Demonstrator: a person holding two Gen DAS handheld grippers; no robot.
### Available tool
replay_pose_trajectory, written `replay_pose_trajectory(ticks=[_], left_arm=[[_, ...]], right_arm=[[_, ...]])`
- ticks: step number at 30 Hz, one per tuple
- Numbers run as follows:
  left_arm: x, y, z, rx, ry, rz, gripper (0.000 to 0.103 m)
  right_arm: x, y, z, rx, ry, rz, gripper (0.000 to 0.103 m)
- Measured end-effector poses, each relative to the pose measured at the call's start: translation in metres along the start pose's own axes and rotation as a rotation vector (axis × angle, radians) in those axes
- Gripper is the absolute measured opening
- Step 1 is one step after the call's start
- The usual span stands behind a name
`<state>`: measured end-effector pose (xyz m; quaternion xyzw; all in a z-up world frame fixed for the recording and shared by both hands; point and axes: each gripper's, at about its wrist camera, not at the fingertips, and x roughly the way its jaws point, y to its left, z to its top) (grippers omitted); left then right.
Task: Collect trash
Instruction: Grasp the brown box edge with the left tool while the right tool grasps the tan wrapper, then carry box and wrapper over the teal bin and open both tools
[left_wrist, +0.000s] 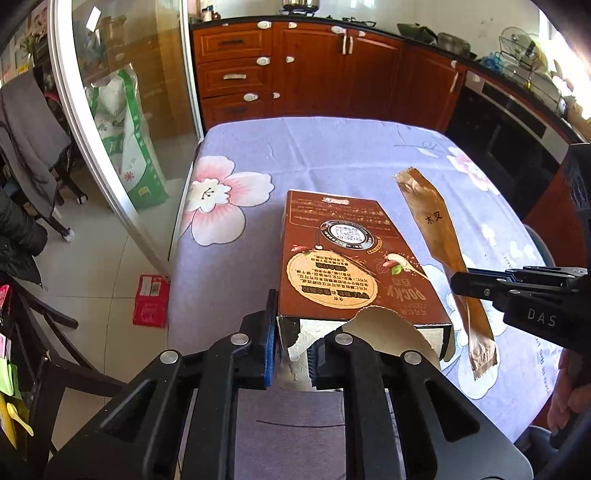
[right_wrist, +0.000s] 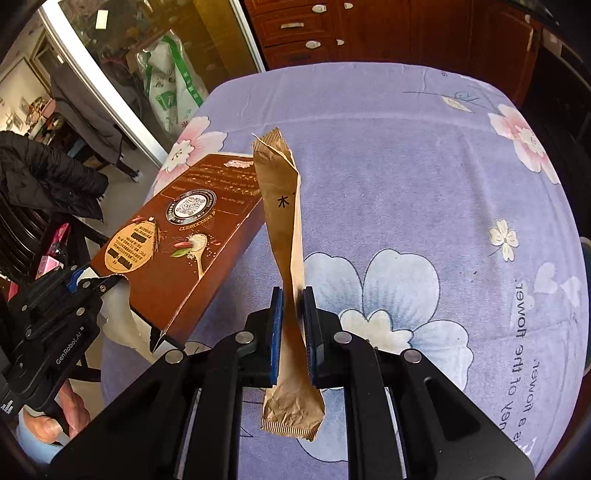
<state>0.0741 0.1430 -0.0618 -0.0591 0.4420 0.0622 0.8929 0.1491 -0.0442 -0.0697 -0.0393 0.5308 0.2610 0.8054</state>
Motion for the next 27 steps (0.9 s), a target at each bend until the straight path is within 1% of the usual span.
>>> replay_pose_trajectory(ticks=[3,5,7,12,16,21,27], left_arm=[[-0.006,-0.012,0.005,0.007,-0.005,-0.010,0.008],[-0.011,-0.022,0.007,0.018,-0.012,-0.011,0.001],[-0.017,-0.031,0.011,0.020,-0.020,-0.016,0.001],[-0.033,-0.052,0.024,0.043,-0.058,-0.002,0.001],[-0.045,-0.075,0.031,0.081,-0.080,-0.012,0.001],[-0.058,-0.109,0.040,0.133,-0.102,-0.035,0.002],[-0.063,-0.157,0.050,0.199,-0.112,-0.076,0.002]], right_arm=[[-0.013,-0.008,-0.001,0.015,-0.025,0.015,0.011],[-0.020,-0.016,-0.004,0.029,-0.037,0.021,0.011],[-0.024,-0.023,-0.007,0.049,-0.048,0.027,0.011],[-0.046,-0.046,-0.012,0.100,-0.097,0.032,0.011],[-0.065,-0.067,-0.018,0.138,-0.139,0.038,0.011],[-0.092,-0.099,-0.027,0.195,-0.192,0.030,0.011],[-0.124,-0.143,-0.041,0.264,-0.246,-0.003,0.011]])
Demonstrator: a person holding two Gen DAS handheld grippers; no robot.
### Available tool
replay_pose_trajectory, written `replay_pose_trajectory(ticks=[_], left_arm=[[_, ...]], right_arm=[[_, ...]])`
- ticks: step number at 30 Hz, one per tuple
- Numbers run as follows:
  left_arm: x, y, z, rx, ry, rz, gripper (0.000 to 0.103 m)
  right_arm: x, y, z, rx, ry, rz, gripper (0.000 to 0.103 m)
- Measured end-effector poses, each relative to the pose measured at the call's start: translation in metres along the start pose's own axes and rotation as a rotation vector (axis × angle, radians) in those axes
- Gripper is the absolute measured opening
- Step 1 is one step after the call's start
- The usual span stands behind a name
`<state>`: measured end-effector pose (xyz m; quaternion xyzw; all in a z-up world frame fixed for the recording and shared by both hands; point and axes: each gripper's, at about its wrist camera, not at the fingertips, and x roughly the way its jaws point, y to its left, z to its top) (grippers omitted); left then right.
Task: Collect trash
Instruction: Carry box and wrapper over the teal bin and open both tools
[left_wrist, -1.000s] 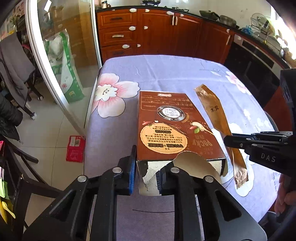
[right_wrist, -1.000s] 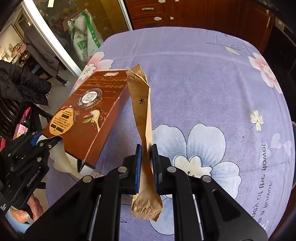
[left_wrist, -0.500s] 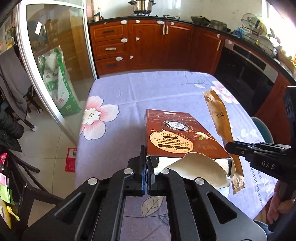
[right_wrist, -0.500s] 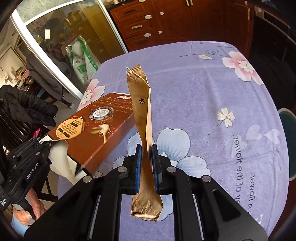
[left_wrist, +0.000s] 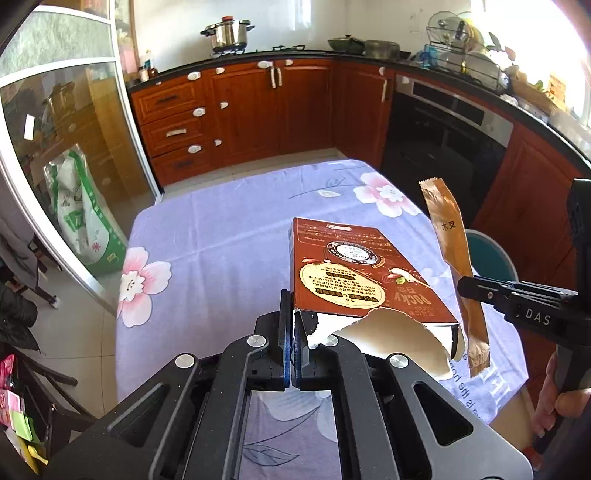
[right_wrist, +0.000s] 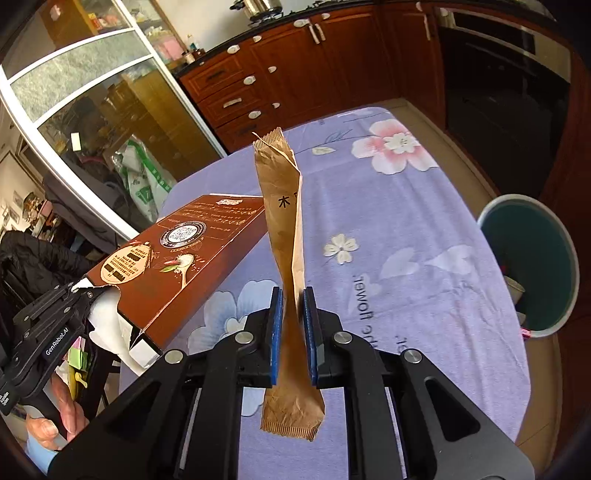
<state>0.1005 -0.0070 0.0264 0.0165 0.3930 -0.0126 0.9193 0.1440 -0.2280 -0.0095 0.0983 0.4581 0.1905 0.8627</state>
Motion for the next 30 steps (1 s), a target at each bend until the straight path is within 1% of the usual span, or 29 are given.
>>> replay_pose_trajectory(ticks=[10,19,25,28,30], left_arm=[[0.015,-0.090,0.029,0.156,0.009,-0.086,0.002],[0.044,-0.173,0.051,0.277,0.042,-0.158,0.002],[0.071,-0.233,0.059,0.378,0.088,-0.212,0.002],[0.089,-0.261,0.062,0.413,0.128,-0.245,0.002],[0.102,-0.278,0.064,0.434,0.149,-0.254,0.002]], right_arm=[[-0.048,-0.082,0.007,0.123,-0.098,-0.059,0.012],[-0.069,-0.166,0.008,0.260,-0.145,-0.104,0.012],[-0.077,-0.229,0.002,0.374,-0.155,-0.145,0.012],[-0.076,-0.256,-0.003,0.425,-0.145,-0.166,0.012],[-0.073,-0.270,-0.005,0.448,-0.132,-0.175,0.012]])
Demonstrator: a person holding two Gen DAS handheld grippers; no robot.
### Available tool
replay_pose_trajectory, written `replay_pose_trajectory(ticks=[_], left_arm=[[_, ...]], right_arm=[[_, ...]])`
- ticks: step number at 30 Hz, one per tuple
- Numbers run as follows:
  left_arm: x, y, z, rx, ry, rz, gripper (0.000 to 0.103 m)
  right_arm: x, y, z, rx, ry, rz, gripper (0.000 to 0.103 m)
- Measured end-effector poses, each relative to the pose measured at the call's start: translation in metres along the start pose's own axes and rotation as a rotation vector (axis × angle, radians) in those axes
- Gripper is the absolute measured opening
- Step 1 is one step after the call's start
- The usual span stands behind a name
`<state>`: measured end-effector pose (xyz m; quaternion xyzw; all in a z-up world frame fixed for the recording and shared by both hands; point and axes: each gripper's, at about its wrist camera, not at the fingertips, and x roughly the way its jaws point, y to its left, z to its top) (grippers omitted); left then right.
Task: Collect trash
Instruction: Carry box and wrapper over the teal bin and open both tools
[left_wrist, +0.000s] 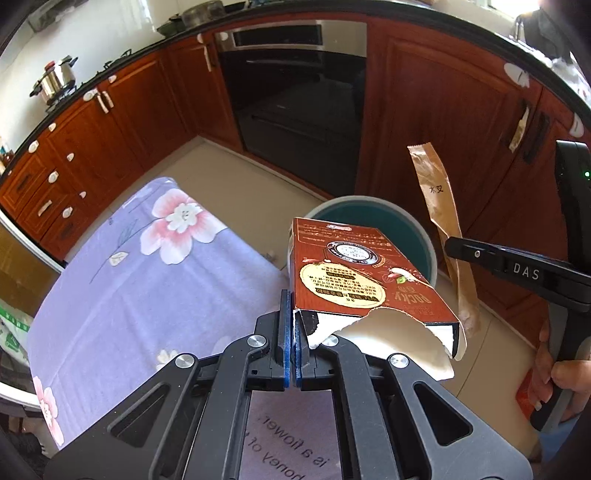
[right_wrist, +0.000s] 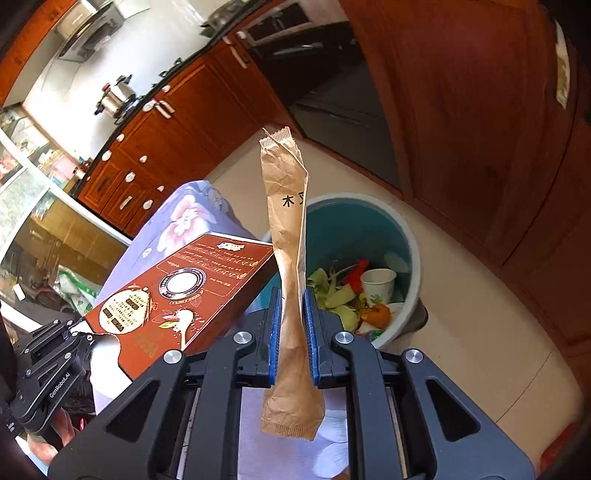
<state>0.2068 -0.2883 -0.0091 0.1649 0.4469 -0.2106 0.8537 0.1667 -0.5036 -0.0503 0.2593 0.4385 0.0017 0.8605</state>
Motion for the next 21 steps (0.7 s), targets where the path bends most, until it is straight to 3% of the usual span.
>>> replay_pose_trajectory(ticks=[10,12,14,16,21], left_arm=[[0.081,-0.035,0.029,0.076,0.140,-0.036,0.008],[0.092,-0.034,0.033,0.067,0.156,-0.034,0.015],[0.097,-0.029,0.035,0.050,0.152,-0.028,0.037],[0.098,-0.025,0.036,0.031,0.137,-0.019,0.052],[0.100,-0.022,0.043,0.017,0.122,-0.017,0.058]], right_arm=[[0.028,-0.029,0.014,0.028,0.049,-0.051,0.012],[0.033,-0.032,0.017,0.028,0.056,-0.054,0.012],[0.039,-0.033,0.021,0.024,0.063,-0.057,0.012],[0.046,-0.032,0.025,0.019,0.072,-0.058,0.013],[0.060,-0.026,0.031,-0.001,0.087,-0.063,0.013]])
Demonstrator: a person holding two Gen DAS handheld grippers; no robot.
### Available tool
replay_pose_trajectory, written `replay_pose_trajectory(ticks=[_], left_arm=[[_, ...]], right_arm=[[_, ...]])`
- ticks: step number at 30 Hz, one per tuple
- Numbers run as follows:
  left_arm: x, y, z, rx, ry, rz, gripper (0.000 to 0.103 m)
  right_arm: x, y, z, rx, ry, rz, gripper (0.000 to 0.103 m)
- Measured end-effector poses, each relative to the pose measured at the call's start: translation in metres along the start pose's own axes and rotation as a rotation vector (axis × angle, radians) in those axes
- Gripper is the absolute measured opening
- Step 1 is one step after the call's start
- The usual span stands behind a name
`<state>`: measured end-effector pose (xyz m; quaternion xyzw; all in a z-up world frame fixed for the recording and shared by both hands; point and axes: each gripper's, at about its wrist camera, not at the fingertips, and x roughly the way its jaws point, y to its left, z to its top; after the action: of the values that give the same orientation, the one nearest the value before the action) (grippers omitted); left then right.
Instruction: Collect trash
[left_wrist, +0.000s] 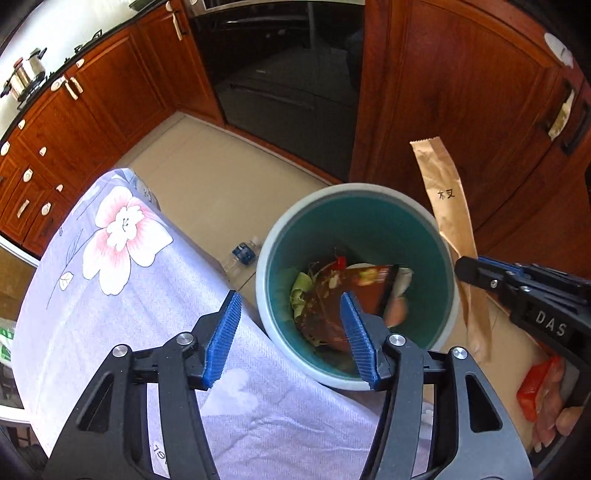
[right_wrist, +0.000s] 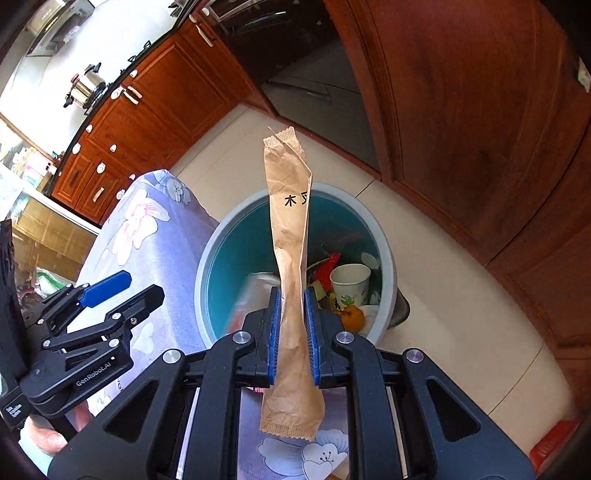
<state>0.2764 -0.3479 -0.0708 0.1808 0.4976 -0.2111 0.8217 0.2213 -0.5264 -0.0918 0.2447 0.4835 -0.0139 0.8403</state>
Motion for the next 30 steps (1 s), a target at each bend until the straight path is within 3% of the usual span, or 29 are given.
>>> replay_pose_trajectory(ticks=[10,12,14,16,20,30], left_arm=[[0.002,-0.002,-0.008,0.029,0.003,-0.005,0.080],[0.002,0.000,-0.009,0.025,-0.002,-0.011,0.086],[0.000,0.003,-0.010,0.020,-0.011,-0.016,0.095],[-0.003,0.006,-0.012,0.013,-0.030,-0.017,0.098],[-0.006,0.013,-0.013,-0.018,-0.033,-0.030,0.099],[-0.019,0.016,-0.022,-0.068,-0.028,-0.050,0.099]], right_arm=[[0.020,0.004,0.005,-0.009,0.038,-0.005,0.016],[0.022,0.005,0.006,-0.002,0.037,0.003,0.023],[0.022,0.006,0.007,0.003,0.027,0.008,0.044],[0.020,0.008,0.008,-0.001,0.015,0.003,0.058],[0.018,0.008,0.008,0.009,0.012,-0.006,0.078],[0.013,0.010,-0.006,0.008,0.043,-0.035,0.085]])
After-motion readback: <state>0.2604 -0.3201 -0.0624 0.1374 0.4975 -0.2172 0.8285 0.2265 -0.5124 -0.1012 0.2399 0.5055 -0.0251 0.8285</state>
